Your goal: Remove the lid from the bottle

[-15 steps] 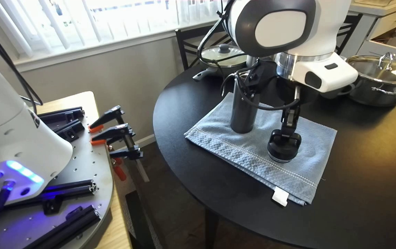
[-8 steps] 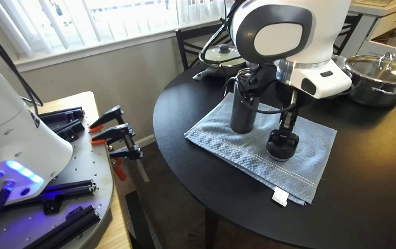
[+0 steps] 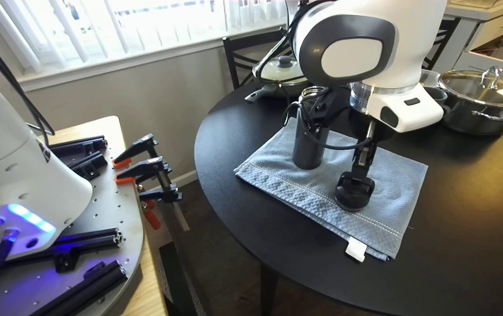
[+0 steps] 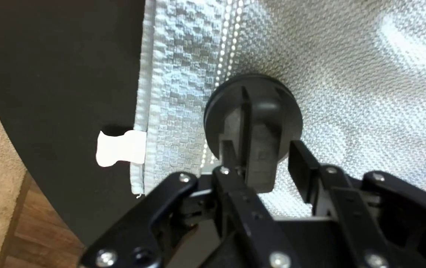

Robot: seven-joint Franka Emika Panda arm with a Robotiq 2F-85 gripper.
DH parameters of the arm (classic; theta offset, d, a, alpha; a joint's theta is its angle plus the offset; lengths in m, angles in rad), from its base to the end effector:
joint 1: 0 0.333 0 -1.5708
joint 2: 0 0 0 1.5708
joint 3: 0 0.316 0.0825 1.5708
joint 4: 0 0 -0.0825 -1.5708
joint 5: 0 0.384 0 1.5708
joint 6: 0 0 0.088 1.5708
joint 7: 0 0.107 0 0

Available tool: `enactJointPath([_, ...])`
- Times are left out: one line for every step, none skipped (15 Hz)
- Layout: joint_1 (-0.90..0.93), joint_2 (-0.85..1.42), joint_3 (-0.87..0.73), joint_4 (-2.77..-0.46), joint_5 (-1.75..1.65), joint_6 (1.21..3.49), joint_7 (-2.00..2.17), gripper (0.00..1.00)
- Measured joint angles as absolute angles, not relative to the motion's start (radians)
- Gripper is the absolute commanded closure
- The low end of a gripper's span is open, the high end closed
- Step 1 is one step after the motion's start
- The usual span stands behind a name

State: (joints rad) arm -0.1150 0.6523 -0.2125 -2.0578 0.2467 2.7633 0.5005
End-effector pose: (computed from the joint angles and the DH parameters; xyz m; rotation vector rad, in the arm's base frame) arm 0.5536 -0.2007 0.1265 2.7313 -1.5047 0.1259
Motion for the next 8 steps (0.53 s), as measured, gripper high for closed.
enactJointPath([-0.115,0.652,-0.214,-2.055,0.247,2.763,0.500,0.20])
enactJointPath([-0.115,0.652,-0.214,-2.051,0.247,2.763,0.500,0.14])
enactJointPath([-0.115,0.652,-0.215,-2.047,0.247,2.763,0.500,0.08])
enactJointPath([-0.115,0.651,-0.216,-2.043,0.247,2.763,0.500,0.02])
enactJointPath([-0.115,0.650,-0.218,-2.038,0.247,2.763,0.500,0.01])
enactJointPath([-0.113,0.647,-0.221,-2.032,0.247,2.763,0.500,0.00])
enactJointPath([-0.112,0.644,-0.224,-2.026,0.247,2.763,0.500,0.00])
enactJointPath([-0.111,0.638,-0.228,-2.021,0.247,2.763,0.500,0.00])
